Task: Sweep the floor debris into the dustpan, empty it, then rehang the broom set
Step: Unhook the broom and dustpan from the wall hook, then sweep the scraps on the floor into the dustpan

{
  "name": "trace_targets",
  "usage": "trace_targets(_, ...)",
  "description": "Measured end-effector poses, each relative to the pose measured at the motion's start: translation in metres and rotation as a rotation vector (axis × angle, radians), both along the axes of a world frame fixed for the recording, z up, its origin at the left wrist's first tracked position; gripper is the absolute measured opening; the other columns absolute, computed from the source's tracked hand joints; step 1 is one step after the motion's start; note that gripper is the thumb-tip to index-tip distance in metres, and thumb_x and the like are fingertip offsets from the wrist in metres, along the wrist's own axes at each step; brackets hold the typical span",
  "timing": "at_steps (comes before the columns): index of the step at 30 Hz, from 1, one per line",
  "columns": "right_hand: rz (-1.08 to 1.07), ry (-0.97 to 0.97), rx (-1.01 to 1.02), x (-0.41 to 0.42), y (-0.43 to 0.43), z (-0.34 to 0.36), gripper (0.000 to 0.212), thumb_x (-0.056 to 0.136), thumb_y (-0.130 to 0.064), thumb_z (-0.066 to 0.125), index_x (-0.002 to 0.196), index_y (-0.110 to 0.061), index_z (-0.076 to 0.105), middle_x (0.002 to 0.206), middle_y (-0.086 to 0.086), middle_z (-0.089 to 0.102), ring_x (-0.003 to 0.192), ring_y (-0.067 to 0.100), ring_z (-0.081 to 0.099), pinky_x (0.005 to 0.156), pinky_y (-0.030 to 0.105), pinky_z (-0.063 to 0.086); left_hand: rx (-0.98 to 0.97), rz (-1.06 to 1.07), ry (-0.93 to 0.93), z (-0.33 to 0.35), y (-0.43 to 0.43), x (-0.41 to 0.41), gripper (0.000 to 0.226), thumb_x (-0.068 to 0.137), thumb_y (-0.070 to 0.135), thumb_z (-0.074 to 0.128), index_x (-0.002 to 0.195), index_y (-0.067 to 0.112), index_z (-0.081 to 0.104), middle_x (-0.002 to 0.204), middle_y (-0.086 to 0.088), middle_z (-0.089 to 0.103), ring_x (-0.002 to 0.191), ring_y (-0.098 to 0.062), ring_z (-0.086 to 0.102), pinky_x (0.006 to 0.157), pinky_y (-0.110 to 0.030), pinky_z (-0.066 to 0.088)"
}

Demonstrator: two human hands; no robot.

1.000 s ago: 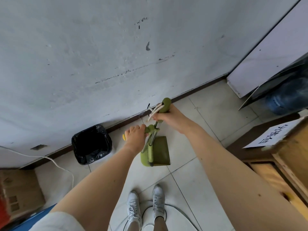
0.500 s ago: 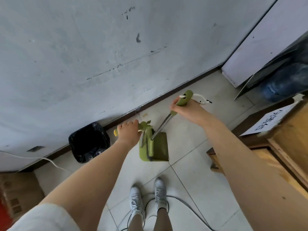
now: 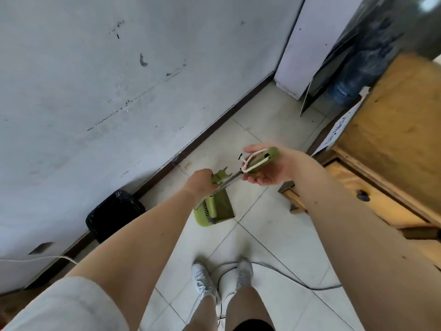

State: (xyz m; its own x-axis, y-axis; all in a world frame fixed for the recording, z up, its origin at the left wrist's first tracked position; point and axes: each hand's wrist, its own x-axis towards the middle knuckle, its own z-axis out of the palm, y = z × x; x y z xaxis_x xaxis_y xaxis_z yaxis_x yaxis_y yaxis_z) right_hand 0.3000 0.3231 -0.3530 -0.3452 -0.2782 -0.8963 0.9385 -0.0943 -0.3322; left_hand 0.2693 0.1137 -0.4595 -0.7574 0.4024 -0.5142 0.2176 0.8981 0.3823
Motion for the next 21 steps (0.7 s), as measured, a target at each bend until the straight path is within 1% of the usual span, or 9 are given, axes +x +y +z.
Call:
trace_targets(3,0.087,0.006,0.104,0.025,0.009,0.001,0.024,0.090,-0.031,0.058,0.086,-0.008,0.062,0.080,0.018,0.068,0.055,0.020,0.066,0.045,0.021,0.054,-0.004,-0.050,-0.004,0.006,0.019,0.023,0.023,0.089,0.032,0.062,0.095,0.011,0.056,0.099,-0.008,0.062,0.092,-0.026,0.057,0.072,-0.031,0.042)
trace_targets(5,0.083,0.002,0.160,0.046,0.016,-0.004,0.019,0.090,-0.023,0.058,0.087,-0.005,0.061,0.072,0.017,0.069,0.053,0.018,0.065,0.044,0.020,0.053,-0.017,-0.112,-0.001,0.010,0.028,0.035,0.030,0.089,0.035,0.063,0.104,0.009,0.060,0.103,-0.008,0.064,0.098,-0.026,0.058,0.077,-0.032,0.044)
trace_targets(7,0.024,-0.017,0.111,0.070,0.029,-0.011,0.019,0.090,-0.018,0.057,0.078,-0.004,0.061,0.061,0.015,0.065,0.043,0.015,0.060,0.038,0.017,0.048,-0.027,-0.160,-0.027,0.017,0.039,0.049,0.034,0.089,0.040,0.062,0.107,0.012,0.061,0.102,-0.005,0.064,0.097,-0.025,0.059,0.080,-0.033,0.047)
trace_targets(9,-0.040,-0.051,0.041,0.094,0.047,-0.016,0.026,0.089,-0.015,0.055,0.067,-0.002,0.062,0.057,0.013,0.059,0.035,0.012,0.052,0.031,0.015,0.039,-0.048,-0.171,-0.047,0.025,0.051,0.065,0.035,0.088,0.049,0.059,0.096,0.015,0.060,0.093,-0.002,0.064,0.088,-0.021,0.059,0.073,-0.032,0.048)
trace_targets(11,-0.097,-0.071,-0.013,0.122,0.066,-0.018,0.025,0.083,-0.013,0.056,0.063,0.000,0.064,0.058,0.014,0.058,0.033,0.012,0.049,0.028,0.016,0.035,-0.088,-0.196,-0.040,0.031,0.064,0.084,0.041,0.086,0.058,0.055,0.084,0.018,0.055,0.081,0.002,0.060,0.080,-0.018,0.057,0.063,-0.029,0.042)
trace_targets(13,-0.156,-0.088,-0.049,0.153,0.080,-0.013,0.015,0.074,-0.013,0.057,0.073,0.001,0.058,0.061,0.016,0.058,0.033,0.013,0.049,0.027,0.016,0.034,-0.112,-0.234,-0.026,0.038,0.076,0.103,0.049,0.084,0.067,0.051,0.082,0.018,0.054,0.077,0.003,0.056,0.080,-0.018,0.056,0.065,-0.029,0.041)
trace_targets(15,-0.231,-0.086,-0.048,0.195,0.094,-0.005,0.017,0.071,-0.014,0.057,0.079,0.000,0.053,0.063,0.018,0.059,0.033,0.013,0.049,0.027,0.016,0.034,-0.113,-0.285,-0.006,0.046,0.094,0.128,0.054,0.083,0.072,0.046,0.078,0.019,0.052,0.077,0.002,0.058,0.079,-0.019,0.057,0.068,-0.032,0.043)
trace_targets(18,-0.327,-0.075,-0.031,0.257,0.113,0.012,0.014,0.080,-0.014,0.052,0.079,0.000,0.052,0.066,0.019,0.058,0.033,0.013,0.049,0.027,0.016,0.035,-0.117,-0.384,0.062,0.060,0.122,0.168,0.055,0.083,0.074,0.042,0.072,0.020,0.049,0.074,0.001,0.058,0.068,-0.014,0.054,0.064,-0.031,0.042)
trace_targets(21,-0.351,-0.049,0.038,0.313,0.134,0.031,0.029,0.091,-0.022,0.046,0.075,0.001,0.055,0.066,0.018,0.057,0.031,0.012,0.047,0.027,0.013,0.033,-0.128,-0.513,0.126,0.073,0.152,0.214,0.044,0.087,0.062,0.049,0.078,0.018,0.052,0.074,0.002,0.057,0.067,-0.014,0.054,0.061,-0.029,0.043)
